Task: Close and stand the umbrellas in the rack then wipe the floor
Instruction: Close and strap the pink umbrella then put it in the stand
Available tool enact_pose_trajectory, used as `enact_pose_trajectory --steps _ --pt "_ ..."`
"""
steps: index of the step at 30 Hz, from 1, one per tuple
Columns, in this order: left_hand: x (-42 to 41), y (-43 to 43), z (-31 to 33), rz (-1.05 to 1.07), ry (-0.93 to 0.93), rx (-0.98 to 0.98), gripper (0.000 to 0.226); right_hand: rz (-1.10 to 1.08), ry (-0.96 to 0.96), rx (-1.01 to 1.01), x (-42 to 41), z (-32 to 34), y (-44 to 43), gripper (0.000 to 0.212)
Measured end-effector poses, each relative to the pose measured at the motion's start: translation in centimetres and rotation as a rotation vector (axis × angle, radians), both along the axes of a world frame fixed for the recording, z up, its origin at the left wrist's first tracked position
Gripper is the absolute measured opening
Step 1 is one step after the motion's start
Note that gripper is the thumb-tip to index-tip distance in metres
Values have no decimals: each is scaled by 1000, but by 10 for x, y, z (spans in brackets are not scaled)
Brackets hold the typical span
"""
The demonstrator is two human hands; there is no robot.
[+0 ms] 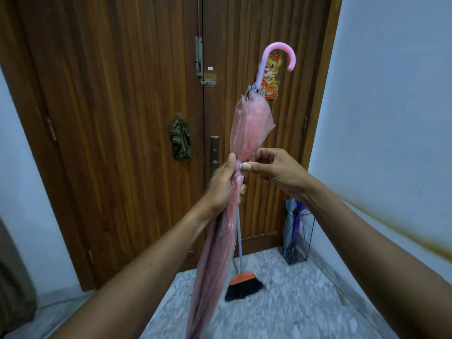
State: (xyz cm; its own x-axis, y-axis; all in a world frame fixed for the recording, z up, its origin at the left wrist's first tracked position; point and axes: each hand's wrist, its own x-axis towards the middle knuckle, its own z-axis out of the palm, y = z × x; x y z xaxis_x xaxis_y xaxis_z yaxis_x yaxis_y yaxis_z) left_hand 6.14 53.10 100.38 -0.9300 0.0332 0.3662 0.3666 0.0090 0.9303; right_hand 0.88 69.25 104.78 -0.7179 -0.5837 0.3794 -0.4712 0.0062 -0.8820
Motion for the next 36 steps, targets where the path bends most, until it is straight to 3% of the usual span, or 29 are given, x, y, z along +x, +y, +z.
enact_pose_trajectory --steps 5,12,22,25,27,32,36 --pt "-28 2 0 -28 -19 38 68 -18 -5 -43 -22 -3 1 41" --pt "-99 34 2 -28 45 -16 61 -81 60 -83 -93 -9 26 33" --pt "-258 128 19 -137 64 -90 62 -105 -78 -49 -252 8 134 42" --pt "-315 157 19 -122 115 -90 43 -181 -108 -93 -297 13 173 47" --pt "-347 172 17 -72 160 -104 34 -209 -113 -104 -320 16 192 37" --pt "-409 195 4 -76 194 -166 31 -326 -16 33 -379 0 220 55" --pt "-467 199 -9 -117 66 -196 28 -361 7 111 -431 -26 240 36"
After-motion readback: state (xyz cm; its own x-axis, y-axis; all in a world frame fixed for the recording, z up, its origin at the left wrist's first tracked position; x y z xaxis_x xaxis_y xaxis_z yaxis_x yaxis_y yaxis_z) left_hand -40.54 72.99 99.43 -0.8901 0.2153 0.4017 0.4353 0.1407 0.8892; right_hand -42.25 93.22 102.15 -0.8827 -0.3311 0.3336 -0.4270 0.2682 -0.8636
